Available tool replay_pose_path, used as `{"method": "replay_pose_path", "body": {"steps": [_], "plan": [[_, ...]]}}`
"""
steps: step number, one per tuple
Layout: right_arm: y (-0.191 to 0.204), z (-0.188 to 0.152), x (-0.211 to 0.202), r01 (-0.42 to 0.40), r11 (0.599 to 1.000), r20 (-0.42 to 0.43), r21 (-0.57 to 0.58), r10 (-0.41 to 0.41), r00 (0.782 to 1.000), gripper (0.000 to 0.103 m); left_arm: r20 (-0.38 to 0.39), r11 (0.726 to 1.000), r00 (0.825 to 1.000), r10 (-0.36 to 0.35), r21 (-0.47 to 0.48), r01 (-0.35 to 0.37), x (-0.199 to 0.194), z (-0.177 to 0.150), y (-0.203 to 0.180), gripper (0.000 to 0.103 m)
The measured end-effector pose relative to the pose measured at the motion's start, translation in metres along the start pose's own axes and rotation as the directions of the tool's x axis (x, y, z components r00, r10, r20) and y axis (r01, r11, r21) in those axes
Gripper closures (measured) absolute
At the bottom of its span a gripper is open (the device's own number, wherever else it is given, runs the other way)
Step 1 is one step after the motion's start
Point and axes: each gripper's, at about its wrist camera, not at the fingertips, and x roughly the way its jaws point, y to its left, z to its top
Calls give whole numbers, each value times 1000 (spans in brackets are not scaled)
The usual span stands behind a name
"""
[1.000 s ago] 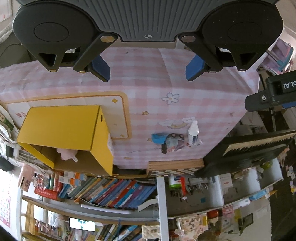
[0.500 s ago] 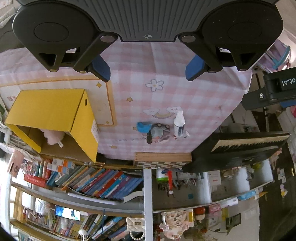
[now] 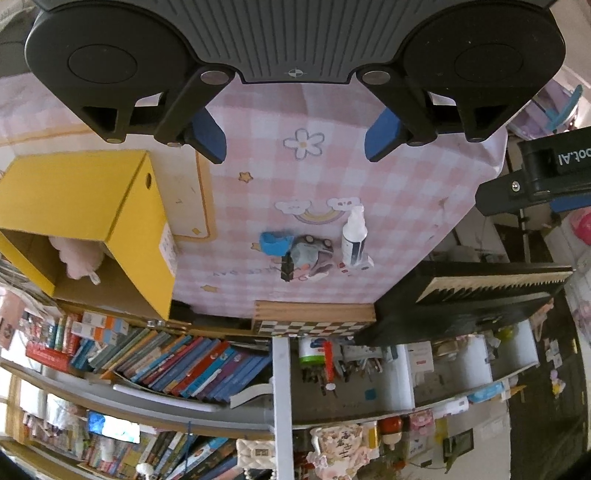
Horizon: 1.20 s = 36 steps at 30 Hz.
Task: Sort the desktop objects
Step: 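Move both tools toward the white tube, toy car and blue eraser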
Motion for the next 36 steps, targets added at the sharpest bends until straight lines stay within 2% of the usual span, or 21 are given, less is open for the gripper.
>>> {"method": "replay_pose_path", "body": {"steps": [18,22,29,36], "plan": [[-27,39,89,-21,999,-92,-41,18,996,21,-104,998,994,36,-47,-41,91,27,-13,3],[-34,50,112,-33,998,-96,-52,28,995,26,-125,997,991,42,-61,-50,113,33,-13,8],[-37,71,148,-46,997,-99,-62,40,994,30,-132,998,991,32,-49,-39,154,46,-24,8],[-35,82,189,-63,996,-148,-67,53,988,40,-173,999,984,32,-35,-39,204,58,-33,14]]}}
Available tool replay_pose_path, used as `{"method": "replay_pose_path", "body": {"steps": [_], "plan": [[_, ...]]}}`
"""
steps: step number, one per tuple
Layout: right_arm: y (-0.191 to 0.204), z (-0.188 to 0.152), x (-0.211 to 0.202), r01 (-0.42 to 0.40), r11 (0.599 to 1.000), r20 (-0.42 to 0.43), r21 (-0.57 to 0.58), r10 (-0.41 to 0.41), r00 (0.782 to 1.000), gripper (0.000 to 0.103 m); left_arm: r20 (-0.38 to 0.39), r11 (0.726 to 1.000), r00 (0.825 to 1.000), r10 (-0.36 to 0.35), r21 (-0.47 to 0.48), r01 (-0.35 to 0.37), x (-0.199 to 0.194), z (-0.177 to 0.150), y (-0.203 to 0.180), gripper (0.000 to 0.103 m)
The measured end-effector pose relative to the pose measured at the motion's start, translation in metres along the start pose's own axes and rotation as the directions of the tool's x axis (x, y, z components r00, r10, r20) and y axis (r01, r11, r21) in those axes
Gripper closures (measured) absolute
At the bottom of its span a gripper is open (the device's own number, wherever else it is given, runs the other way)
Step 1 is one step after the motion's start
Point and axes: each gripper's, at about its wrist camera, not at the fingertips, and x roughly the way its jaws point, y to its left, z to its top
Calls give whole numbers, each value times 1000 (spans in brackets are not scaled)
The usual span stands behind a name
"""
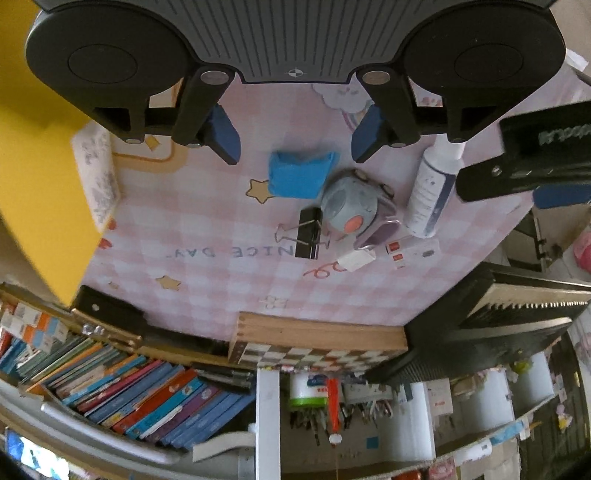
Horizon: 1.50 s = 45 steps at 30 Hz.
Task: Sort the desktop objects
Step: 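Move both tools toward the white tube, toy car and blue eraser, then close the left gripper on the white tube while the right gripper grasps the blue eraser, then lift the tube and eraser and carry both toward the yellow box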
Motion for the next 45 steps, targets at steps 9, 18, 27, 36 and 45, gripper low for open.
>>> {"method": "replay_pose_path", "body": {"steps": [9,18,27,36,45], "plan": [[-2,6,24,-19,1000,-35,-6,19,999,46,-120,1000,993,7,27,-4,56,14,-7,43],[-4,6,29,-31,999,-20,-32,30,999,51,-134,999,991,-27,23,31,64,10,-8,73],[-9,8,21,-39,999,-2,0,39,999,62,-105,998,992,-63,-21,62,48,12,-2,73],[-14,9,-22,-44,999,72,19,42,996,63,-23,989,991,-132,-76,129,-6,17,9,73],[-14,2,-83,-48,998,141,46,41,989,63,73,966,970,-233,-102,240,-77,18,17,73]]}}
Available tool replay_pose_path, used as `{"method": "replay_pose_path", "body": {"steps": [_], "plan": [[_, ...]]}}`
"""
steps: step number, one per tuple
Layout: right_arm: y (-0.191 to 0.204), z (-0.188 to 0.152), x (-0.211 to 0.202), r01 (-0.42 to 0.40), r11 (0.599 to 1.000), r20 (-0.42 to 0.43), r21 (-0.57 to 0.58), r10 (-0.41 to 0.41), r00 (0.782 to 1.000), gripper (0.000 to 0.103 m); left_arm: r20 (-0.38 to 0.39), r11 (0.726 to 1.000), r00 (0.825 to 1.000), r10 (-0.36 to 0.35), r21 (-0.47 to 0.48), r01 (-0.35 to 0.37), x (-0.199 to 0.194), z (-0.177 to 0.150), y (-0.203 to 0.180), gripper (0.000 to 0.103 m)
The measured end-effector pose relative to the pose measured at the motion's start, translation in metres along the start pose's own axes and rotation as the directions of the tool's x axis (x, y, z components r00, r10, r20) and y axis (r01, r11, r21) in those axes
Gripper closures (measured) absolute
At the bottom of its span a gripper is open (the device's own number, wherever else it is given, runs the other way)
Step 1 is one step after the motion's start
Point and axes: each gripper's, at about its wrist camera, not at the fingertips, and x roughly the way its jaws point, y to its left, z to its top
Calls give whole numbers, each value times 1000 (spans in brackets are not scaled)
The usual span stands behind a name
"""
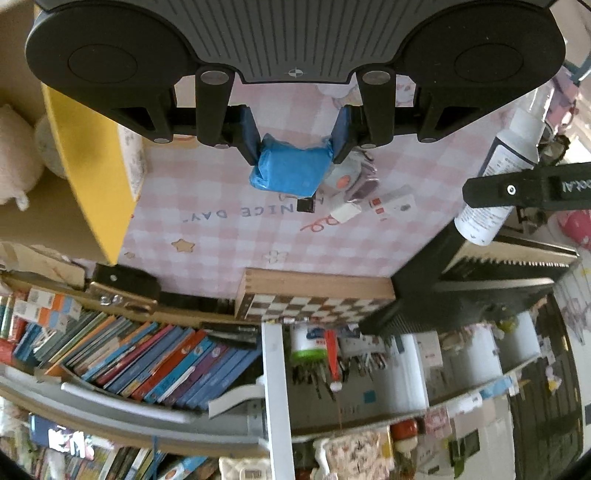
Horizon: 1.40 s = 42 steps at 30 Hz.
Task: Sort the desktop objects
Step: 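Lift the tube and eraser and carry both toward the yellow box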
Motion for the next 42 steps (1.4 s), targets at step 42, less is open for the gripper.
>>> {"method": "replay_pose_path", "body": {"steps": [42], "plan": [[37,-145,-186,155,964,-26,217,-153,988,63,-177,943,937,-300,92,320,-150,-128,-42,73]]}}
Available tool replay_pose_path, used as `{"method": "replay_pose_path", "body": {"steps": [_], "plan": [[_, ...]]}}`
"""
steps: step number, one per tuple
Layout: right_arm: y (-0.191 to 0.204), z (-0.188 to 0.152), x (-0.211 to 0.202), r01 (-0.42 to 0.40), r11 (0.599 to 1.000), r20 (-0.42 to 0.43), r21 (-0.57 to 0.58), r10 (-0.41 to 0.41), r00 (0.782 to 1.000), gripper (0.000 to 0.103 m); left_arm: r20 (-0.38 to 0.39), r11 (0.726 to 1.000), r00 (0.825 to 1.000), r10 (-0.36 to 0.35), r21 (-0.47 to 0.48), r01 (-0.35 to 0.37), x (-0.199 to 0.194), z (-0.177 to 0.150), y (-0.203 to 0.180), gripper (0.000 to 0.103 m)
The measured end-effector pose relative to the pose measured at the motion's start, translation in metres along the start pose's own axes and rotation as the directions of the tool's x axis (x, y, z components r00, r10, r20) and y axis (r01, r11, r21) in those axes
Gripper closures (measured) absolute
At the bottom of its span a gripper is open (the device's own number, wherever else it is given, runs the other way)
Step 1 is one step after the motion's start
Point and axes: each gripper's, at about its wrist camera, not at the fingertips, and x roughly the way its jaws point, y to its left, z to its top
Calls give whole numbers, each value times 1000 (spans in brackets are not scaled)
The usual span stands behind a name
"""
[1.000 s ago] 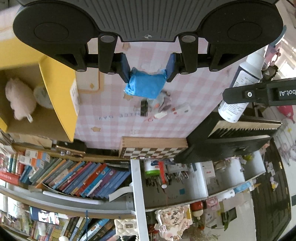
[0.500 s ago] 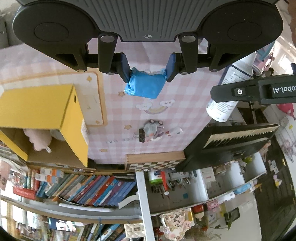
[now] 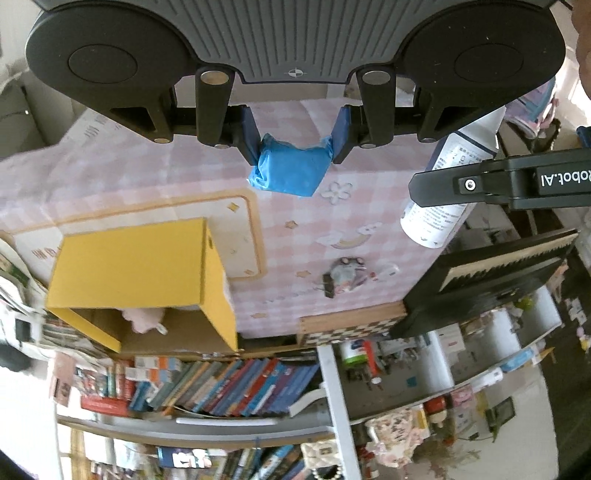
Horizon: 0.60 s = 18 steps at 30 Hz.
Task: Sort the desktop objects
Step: 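Lift the tube and eraser and carry both toward the yellow box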
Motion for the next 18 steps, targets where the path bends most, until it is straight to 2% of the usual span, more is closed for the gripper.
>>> {"method": "replay_pose_path", "body": {"steps": [18], "plan": [[-48,-18,-26,128,985,-10,119,-127,992,63,-113,986,986,-126,93,137,34,-11,-50,73]]}}
